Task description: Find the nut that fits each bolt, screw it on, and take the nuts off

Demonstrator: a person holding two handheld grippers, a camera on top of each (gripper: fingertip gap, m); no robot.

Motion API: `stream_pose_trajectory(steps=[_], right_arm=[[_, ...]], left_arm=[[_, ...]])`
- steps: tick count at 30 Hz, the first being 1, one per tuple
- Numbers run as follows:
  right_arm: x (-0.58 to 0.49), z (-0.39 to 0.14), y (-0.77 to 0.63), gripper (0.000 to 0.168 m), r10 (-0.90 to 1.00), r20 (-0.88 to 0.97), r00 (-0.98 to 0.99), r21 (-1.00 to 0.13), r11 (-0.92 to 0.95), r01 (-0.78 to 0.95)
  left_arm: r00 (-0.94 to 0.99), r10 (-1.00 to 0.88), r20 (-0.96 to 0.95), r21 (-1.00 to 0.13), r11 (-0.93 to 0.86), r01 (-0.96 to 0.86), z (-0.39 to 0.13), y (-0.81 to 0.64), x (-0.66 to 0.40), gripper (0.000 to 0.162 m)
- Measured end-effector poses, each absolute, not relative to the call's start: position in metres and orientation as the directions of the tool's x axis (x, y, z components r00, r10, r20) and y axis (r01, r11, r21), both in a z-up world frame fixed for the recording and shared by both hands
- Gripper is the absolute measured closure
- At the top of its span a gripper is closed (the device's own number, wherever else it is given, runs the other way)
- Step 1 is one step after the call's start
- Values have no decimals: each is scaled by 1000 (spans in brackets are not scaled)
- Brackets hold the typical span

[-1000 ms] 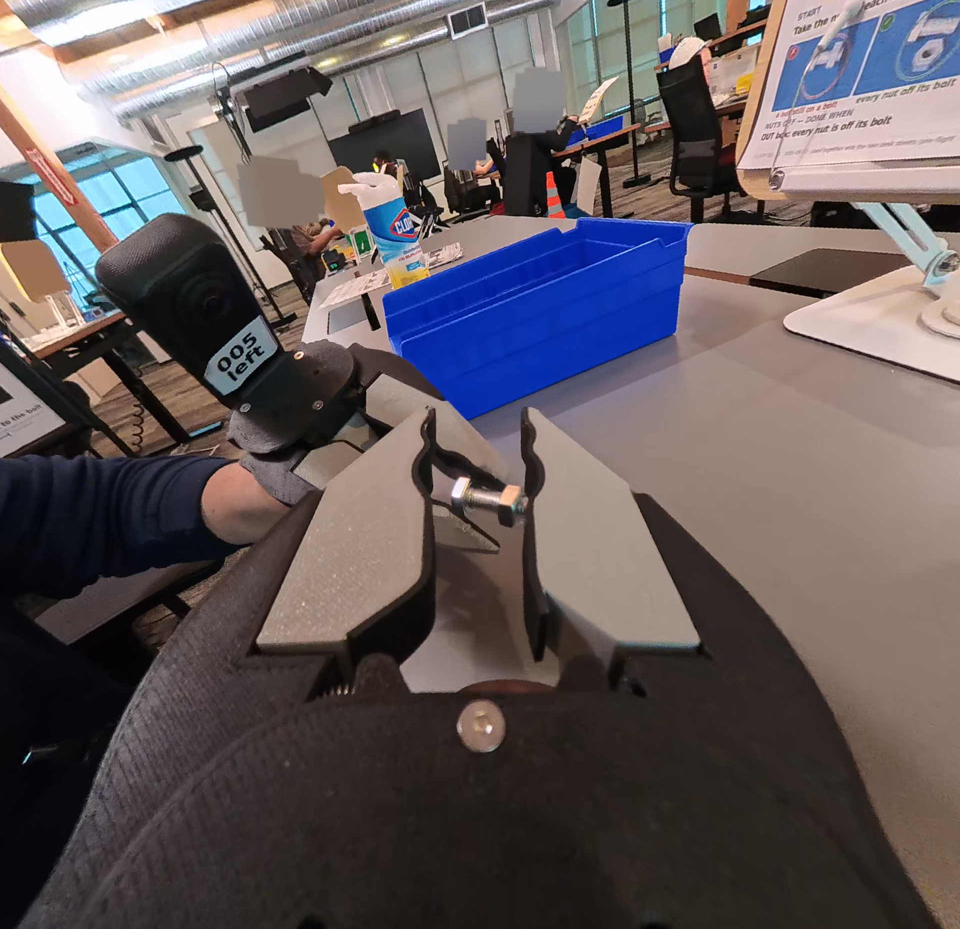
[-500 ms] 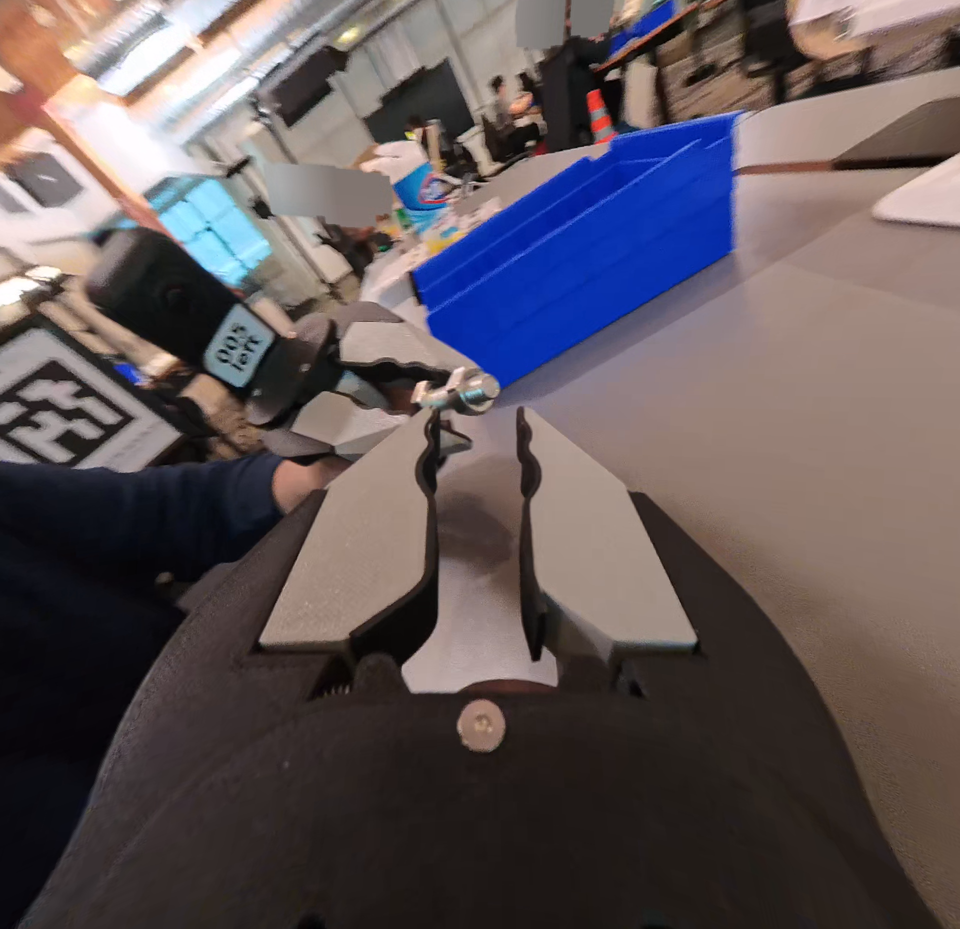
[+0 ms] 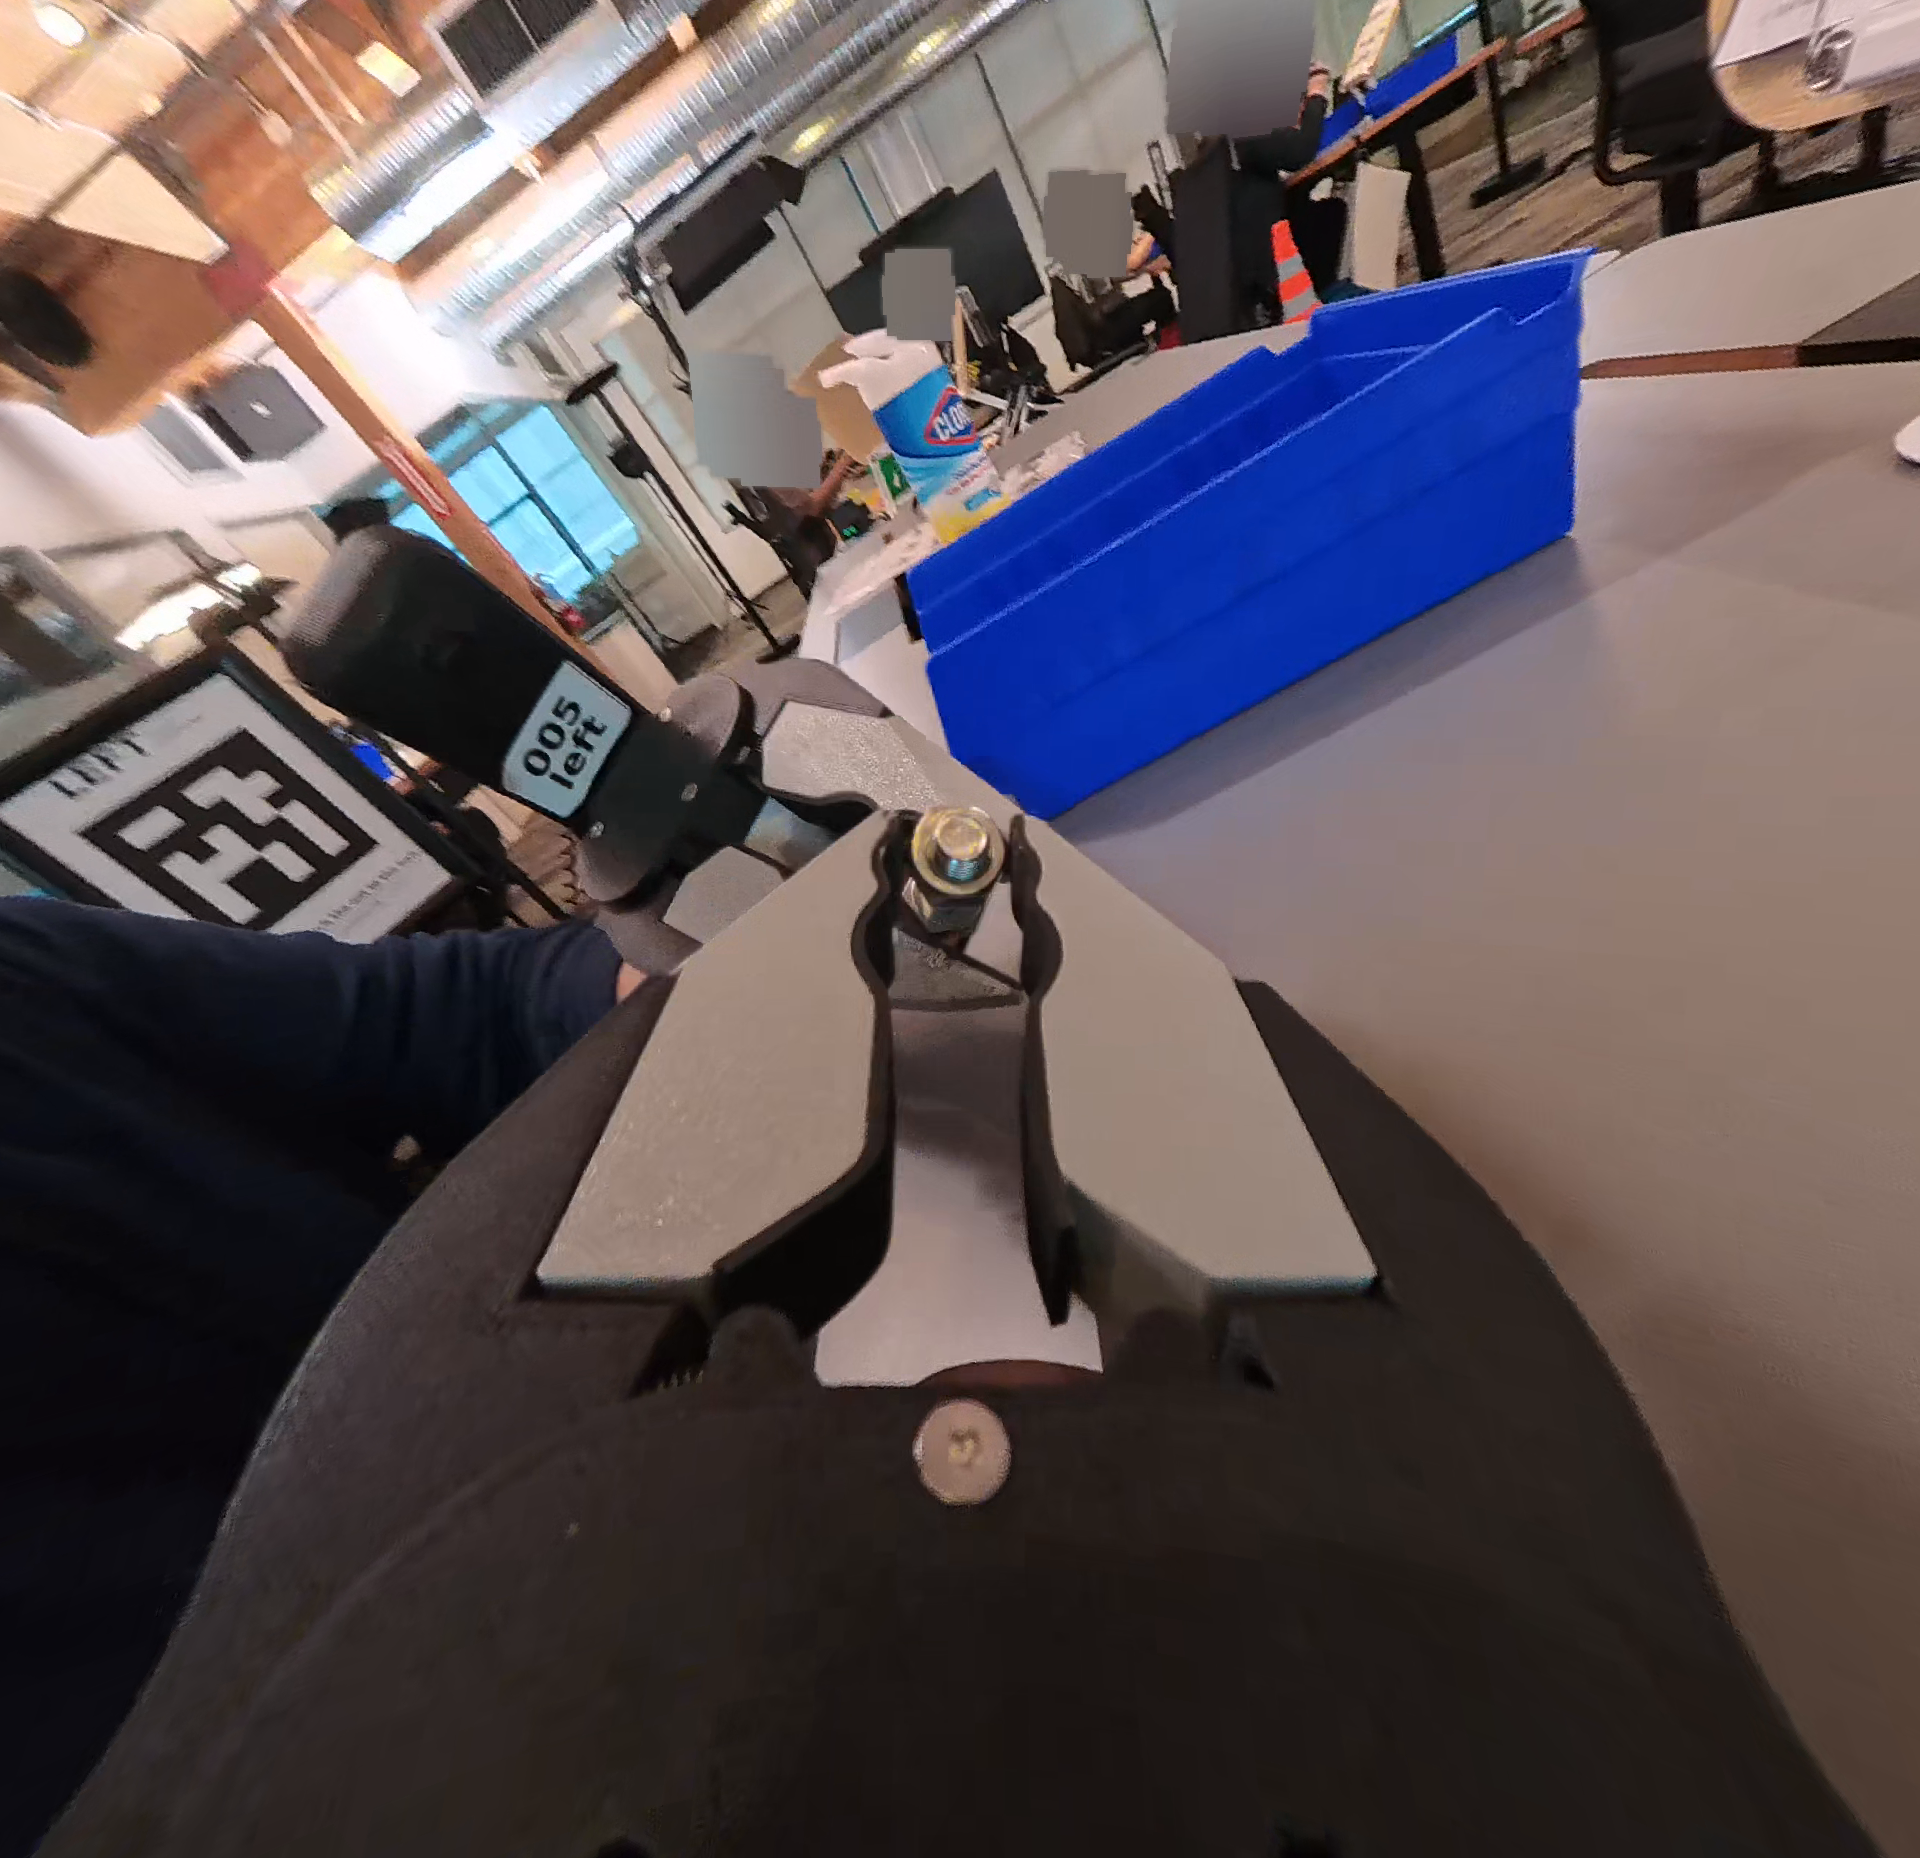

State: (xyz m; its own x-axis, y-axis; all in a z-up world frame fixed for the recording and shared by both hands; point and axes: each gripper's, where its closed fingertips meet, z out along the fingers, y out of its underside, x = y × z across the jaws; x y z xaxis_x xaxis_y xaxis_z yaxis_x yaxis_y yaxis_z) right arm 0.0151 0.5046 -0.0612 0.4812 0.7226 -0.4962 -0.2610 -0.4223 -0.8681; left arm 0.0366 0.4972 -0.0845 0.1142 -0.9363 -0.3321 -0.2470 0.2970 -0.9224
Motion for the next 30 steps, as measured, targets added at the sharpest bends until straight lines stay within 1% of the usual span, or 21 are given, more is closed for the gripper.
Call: stream_pose_trajectory(steps=[6,11,13,15,17,25,26,27,30], right_arm=[[16,-66,508,152,707,-420,569,-904,-380,-195],[23,-79,516,152,650,-278,707,-940,-335,-61],[24,-80,516,152,644,-270,716,-941,-334,-55],[24,-81,517,151,638,-274,719,-939,-340,-57],[23,-83,517,151,636,-274,722,-937,-346,-50],[21,-88,518,152,630,-208,748,-944,-330,16],[21,-89,518,152,630,-211,748,-942,-336,18],[21,-90,518,152,629,-212,748,-941,-339,19],[21,-90,518,152,628,-223,746,-939,-344,9]], left_arm=[[116,-946,-303,-927,265,-264,-90,501,38,143],[128,-963,-239,-939,195,-284,-96,508,36,142],[126,-969,-213,-944,171,-283,-97,509,36,141],[118,-974,-195,-946,155,-285,-98,509,35,145],[111,-976,-185,-945,145,-293,-100,508,35,145],[94,-988,-123,-951,90,-295,-102,507,35,147],[89,-989,-114,-954,84,-289,-102,507,35,153],[84,-991,-106,-956,78,-283,-101,506,34,155],[80,-992,-93,-957,67,-283,-101,506,34,155]])
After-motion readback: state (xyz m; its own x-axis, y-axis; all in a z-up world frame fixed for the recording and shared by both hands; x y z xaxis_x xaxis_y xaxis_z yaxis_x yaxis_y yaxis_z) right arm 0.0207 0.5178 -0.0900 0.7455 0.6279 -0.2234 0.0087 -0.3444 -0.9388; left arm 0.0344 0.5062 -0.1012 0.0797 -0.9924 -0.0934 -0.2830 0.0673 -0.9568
